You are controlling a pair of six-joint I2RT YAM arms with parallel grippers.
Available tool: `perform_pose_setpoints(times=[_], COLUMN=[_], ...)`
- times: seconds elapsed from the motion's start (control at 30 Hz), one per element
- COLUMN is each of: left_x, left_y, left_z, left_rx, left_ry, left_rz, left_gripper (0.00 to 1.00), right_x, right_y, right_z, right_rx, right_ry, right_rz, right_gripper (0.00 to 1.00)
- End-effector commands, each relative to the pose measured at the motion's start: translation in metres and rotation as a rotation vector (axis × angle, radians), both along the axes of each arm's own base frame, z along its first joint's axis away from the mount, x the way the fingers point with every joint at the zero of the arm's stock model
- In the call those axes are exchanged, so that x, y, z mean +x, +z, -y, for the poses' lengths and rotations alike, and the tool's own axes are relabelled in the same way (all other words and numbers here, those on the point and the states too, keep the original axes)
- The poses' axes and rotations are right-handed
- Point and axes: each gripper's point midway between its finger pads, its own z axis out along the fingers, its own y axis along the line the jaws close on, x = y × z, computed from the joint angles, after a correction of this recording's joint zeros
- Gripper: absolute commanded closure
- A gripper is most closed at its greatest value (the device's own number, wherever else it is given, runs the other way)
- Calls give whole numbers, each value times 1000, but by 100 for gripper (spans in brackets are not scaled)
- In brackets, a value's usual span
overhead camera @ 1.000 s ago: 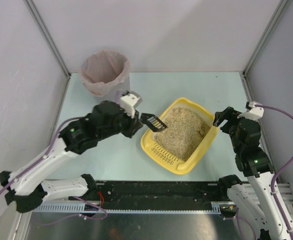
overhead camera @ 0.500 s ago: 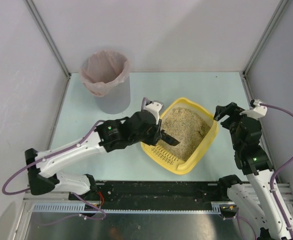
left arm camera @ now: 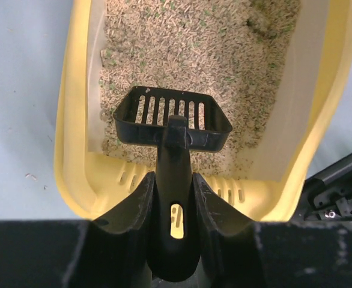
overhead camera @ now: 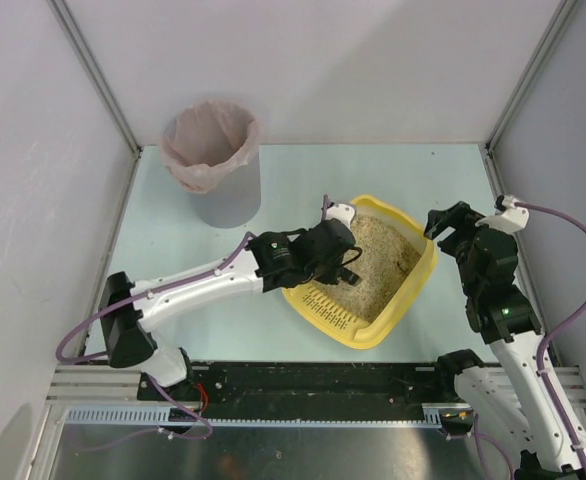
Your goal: Clean the litter box
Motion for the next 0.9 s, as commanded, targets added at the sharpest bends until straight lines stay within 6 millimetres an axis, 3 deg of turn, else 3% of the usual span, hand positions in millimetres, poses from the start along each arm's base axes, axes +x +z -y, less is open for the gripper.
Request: perform_pose_setpoints(times=[0.0,0.47,0.63,0.87], left_x=[22,39,37,29], left_y=[10,-34,-39,-26], left_z=[2,-7,-6,-2], left_rx=[9,68,35,-88], left_ry=[63,160,165,205], left_rz=[73,54,31,-16], left_gripper=[100,100,100,100], right_x=[6,9,9,11], right_y=[24,23,22,21], right_z=[-3,-8,-8,-11], right_rx=[39,55,55,61], right_ry=[3,23,23,34], right_rz=[73,76,74,72], right_gripper=[21,21,21,21])
